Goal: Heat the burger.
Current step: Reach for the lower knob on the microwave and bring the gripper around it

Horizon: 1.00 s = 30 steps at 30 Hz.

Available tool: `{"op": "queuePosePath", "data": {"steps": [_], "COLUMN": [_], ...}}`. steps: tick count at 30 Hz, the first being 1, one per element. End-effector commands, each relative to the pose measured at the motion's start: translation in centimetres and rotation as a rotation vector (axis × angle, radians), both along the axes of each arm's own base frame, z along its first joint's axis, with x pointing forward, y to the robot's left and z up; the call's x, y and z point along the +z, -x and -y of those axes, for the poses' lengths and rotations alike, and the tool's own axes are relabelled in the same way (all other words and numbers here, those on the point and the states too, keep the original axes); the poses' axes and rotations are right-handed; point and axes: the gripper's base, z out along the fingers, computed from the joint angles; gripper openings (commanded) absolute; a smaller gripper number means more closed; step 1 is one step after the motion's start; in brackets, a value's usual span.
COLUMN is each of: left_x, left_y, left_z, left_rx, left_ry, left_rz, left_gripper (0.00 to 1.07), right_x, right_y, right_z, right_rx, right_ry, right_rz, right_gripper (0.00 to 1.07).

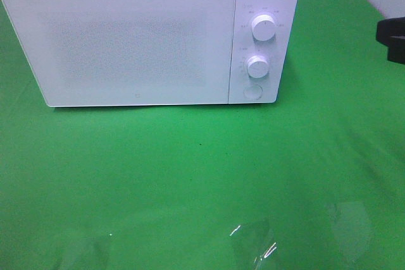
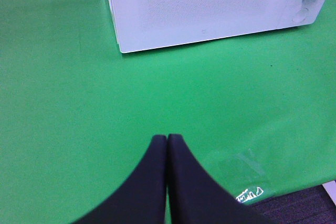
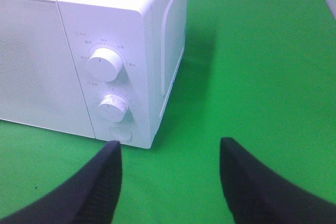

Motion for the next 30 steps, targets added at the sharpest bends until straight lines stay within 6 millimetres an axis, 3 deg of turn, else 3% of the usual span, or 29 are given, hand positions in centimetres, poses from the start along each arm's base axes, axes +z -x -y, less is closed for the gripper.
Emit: {"op": "queuePosePath", "data": {"steps": [1,4,8,10,20,24,25,28,29,30], "left_x": [0.0,0.0,0.0,0.0,0.0,0.0,0.0,0.0,0.0,0.0], "left_y": [0.2,0.2,0.2,0.2,0.2,0.2,0.2,0.2,0.2,0.2], "left_z": [-0.1,-0.1,-0.1,-0.1,-0.1,-0.1,-0.1,-0.1,-0.1,-0.1], "left_rx": [0.007,0.007,0.007,0.007,0.007,0.007,0.007,0.007,0.007,0.007], "left_ry": [0.001,0.001,0.001,0.001,0.001,0.001,0.001,0.001,0.001,0.001], "left_rz": [0.036,0.036,0.036,0.036,0.036,0.036,0.036,0.036,0.036,0.036], "left_gripper": [0.00,0.00,0.00,0.00,0.00,0.00,0.00,0.00,0.00,0.00], "right_x": [-1.3,-1.7,-3.3,-5.1,-8.8,-9.5,-9.9,-10.1,-10.5,-10.5], "right_y": [-2.7,-3.2,-5.1,-6.7,-9.5,-10.2,-10.7,-10.9,-11.1,-11.1], "right_z": [-0.7,-0.8,-1.3,-1.8,-2.6,-3.7,-5.8,-6.4,-7.8,-7.8], "right_rx": [0.004,0.006,0.014,0.024,0.034,0.067,0.130,0.146,0.184,0.184], "right_ry": [-0.030,-0.030,-0.035,-0.042,-0.043,-0.030,-0.023,-0.023,-0.023,-0.023], "right_rz": [0.014,0.011,0.013,0.016,-0.017,-0.041,-0.048,-0.050,-0.058,-0.058], "right_gripper": [0.65,0.66,0.67,0.67,0.67,0.67,0.67,0.67,0.67,0.67]}}
